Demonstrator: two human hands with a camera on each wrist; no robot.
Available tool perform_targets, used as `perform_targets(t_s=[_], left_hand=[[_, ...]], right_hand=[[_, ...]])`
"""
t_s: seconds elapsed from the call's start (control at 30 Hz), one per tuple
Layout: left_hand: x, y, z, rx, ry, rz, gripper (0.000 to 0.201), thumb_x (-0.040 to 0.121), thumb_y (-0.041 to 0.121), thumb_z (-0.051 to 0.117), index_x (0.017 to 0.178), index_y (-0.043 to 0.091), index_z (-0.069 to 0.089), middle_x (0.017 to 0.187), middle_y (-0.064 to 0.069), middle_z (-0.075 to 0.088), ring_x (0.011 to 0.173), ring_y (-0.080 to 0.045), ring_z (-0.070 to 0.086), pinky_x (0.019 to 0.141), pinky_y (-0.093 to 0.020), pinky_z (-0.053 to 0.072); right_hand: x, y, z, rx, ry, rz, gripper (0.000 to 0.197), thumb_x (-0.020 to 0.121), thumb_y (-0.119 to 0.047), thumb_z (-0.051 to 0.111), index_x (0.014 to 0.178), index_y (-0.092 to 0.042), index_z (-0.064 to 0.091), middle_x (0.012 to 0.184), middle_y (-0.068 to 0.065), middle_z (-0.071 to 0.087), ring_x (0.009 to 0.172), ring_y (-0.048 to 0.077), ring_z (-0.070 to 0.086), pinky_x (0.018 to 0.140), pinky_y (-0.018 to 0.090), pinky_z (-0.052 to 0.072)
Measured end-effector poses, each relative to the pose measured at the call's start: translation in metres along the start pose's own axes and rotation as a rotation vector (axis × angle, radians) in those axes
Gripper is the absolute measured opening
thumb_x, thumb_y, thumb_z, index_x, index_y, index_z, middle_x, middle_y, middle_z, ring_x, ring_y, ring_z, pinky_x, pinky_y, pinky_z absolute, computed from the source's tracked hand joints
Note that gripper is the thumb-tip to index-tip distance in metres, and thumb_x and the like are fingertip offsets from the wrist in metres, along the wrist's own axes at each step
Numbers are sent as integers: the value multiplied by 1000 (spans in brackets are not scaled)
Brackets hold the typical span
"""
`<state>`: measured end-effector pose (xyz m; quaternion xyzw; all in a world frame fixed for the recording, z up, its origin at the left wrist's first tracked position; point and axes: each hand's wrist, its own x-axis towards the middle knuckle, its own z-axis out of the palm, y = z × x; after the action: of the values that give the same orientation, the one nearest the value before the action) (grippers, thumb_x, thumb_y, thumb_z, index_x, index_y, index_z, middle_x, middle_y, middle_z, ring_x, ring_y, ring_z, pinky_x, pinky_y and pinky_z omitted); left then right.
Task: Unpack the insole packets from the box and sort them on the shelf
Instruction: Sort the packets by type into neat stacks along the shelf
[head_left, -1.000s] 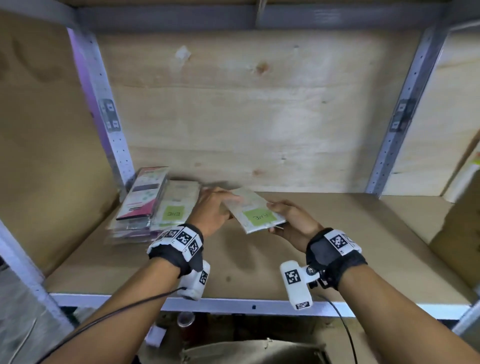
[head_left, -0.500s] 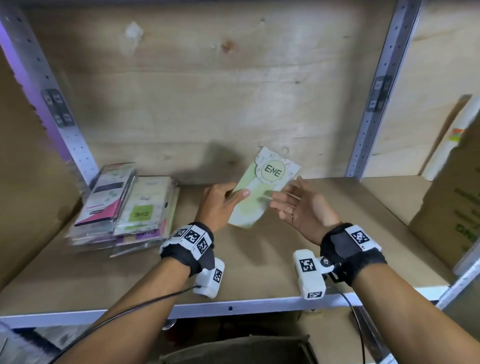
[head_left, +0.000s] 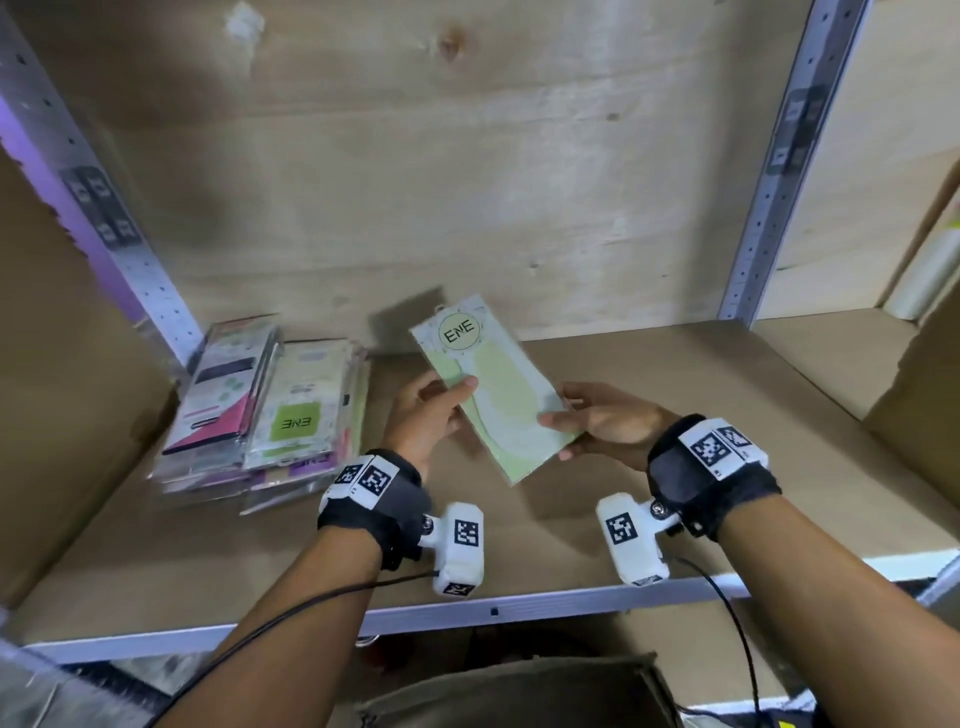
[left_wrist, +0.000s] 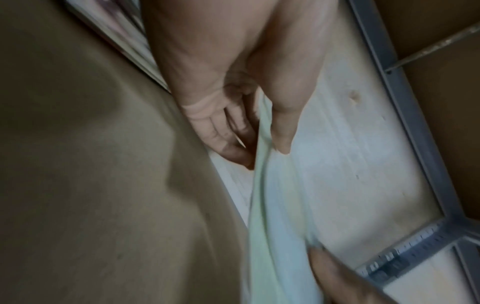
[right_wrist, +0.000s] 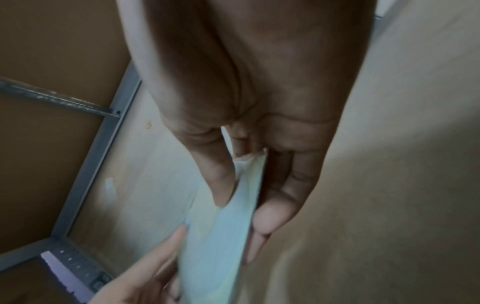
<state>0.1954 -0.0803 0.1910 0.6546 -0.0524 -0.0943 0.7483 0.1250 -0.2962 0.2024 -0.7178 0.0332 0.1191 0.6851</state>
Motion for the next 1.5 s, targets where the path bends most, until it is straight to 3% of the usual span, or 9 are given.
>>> perform_targets(t_s=[0.13, 0.3, 0.57, 0.7, 0.8, 1.0, 1.23, 1.37, 1.5], left_hand=[[1, 10, -21, -174, 76, 27, 36, 92, 20, 70, 125, 8, 64, 117, -9, 74, 104, -20, 71, 76, -27, 58], [4, 9, -40, -8, 248, 40, 13, 89, 33, 73, 90, 20, 75, 100, -4, 78, 96, -19, 70, 85, -31, 52], [11, 2, -40, -303, 105, -207, 34, 89, 28, 73, 112, 3, 68, 108, -14, 76, 103, -24, 72, 91, -37, 58], [9, -2, -32, -205, 102, -180, 29, 89, 39, 70, 102, 14, 71, 99, -5, 79, 100, -20, 72, 94, -38, 55], [0, -4, -18, -163, -76, -182, 41, 86, 46, 70, 117, 20, 67, 109, -3, 77, 104, -16, 71, 85, -29, 57], [-19, -10, 24, 40, -323, -170, 27, 87, 10, 74, 114, 11, 70, 112, -6, 76, 100, -22, 74, 77, -28, 61], [-12, -17, 60, 292, -122, -143, 23, 77, 6, 84, 94, 10, 69, 91, -8, 75, 71, -15, 74, 60, -23, 60], [-5, -22, 80, 284, -36, -181, 53, 72, -1, 86, 118, -5, 58, 105, -17, 70, 86, -25, 74, 69, -29, 63], [-4, -18, 91, 299, -102, -257, 71, 72, -3, 85, 133, -6, 51, 116, -19, 61, 95, -28, 72, 77, -30, 63]], right_hand=[[-3, 2, -6, -151, -88, 31, 30, 94, -19, 66, 124, -15, 63, 116, 8, 72, 89, 16, 68, 65, 24, 56], [-5, 9, -11, -270, -113, 61, 31, 94, -16, 66, 124, -16, 63, 121, 8, 70, 95, 16, 66, 68, 26, 54], [-12, 8, -19, -300, -126, 24, 30, 94, -17, 64, 124, -12, 60, 123, 9, 67, 94, 16, 65, 68, 23, 55], [-20, 14, -24, -210, -80, -15, 28, 92, -16, 67, 118, -6, 63, 116, 12, 69, 92, 20, 66, 66, 25, 58], [-26, 20, -25, -23, -31, -32, 37, 84, -16, 74, 115, 1, 61, 108, 12, 71, 94, 25, 69, 65, 27, 61], [-33, 25, -28, 143, 54, -27, 31, 78, -11, 79, 105, -4, 65, 104, 11, 74, 90, 26, 73, 66, 28, 62], [-36, 31, -49, -253, 206, 39, 30, 85, -8, 74, 113, 2, 69, 96, 12, 72, 72, 18, 64, 56, 21, 50], [-36, 34, -61, -298, 314, 52, 31, 82, -9, 77, 111, -2, 70, 95, 7, 73, 75, 18, 68, 57, 21, 51], [-41, 36, -77, -388, 367, 139, 35, 77, -18, 82, 107, -5, 71, 102, 9, 73, 93, 27, 70, 75, 30, 58]])
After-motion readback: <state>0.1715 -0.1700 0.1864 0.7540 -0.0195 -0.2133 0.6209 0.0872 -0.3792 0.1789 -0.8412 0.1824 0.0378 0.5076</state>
